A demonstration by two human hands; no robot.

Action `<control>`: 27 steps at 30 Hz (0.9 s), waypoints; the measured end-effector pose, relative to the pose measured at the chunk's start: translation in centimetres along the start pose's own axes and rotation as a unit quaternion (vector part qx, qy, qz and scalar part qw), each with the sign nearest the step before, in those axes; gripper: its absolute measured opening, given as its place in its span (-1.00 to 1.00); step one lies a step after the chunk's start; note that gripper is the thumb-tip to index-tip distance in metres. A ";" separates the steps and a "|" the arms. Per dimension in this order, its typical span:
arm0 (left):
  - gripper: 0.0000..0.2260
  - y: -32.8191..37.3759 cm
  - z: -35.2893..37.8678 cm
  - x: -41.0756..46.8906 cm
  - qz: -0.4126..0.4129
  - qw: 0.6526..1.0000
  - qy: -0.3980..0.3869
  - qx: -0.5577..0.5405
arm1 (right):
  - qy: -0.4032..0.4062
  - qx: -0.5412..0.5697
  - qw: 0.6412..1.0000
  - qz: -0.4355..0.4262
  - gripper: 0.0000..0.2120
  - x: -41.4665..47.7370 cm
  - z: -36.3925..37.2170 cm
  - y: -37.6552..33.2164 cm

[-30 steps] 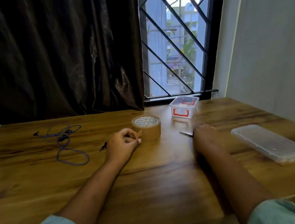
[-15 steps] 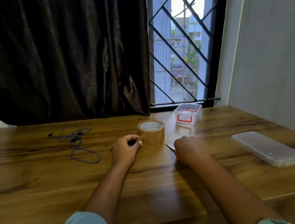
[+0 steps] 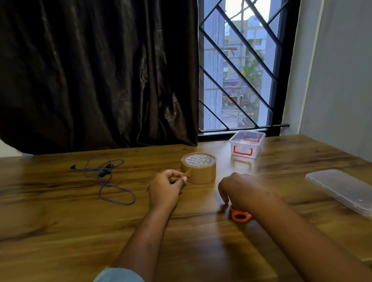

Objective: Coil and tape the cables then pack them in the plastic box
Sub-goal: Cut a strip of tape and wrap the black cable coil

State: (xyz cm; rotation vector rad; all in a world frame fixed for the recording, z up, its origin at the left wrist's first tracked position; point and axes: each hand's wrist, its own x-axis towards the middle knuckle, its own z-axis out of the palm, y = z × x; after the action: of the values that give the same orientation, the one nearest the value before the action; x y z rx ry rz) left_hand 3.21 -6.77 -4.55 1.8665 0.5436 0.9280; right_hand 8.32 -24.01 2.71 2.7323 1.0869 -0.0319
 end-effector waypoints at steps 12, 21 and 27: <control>-0.82 0.0 -0.2 -0.2 -0.004 1.000 -0.003 0.003 | 0.106 0.131 0.980 -0.103 -0.87 -0.3 2.1 0.8; -0.87 0.2 -0.3 -0.3 -0.013 1.000 -0.006 0.004 | 0.149 0.177 0.958 -0.169 -0.84 -1.7 3.8 -0.4; -0.87 0.1 -0.3 -0.3 -0.017 1.000 -0.008 -0.012 | 0.157 0.218 0.960 -0.077 -0.85 -3.4 3.1 0.6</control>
State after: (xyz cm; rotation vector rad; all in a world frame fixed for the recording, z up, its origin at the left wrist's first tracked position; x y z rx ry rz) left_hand 2.79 -6.84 -4.47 1.8372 0.5506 0.8935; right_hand 6.44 -27.36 0.14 3.1072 1.5387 0.1643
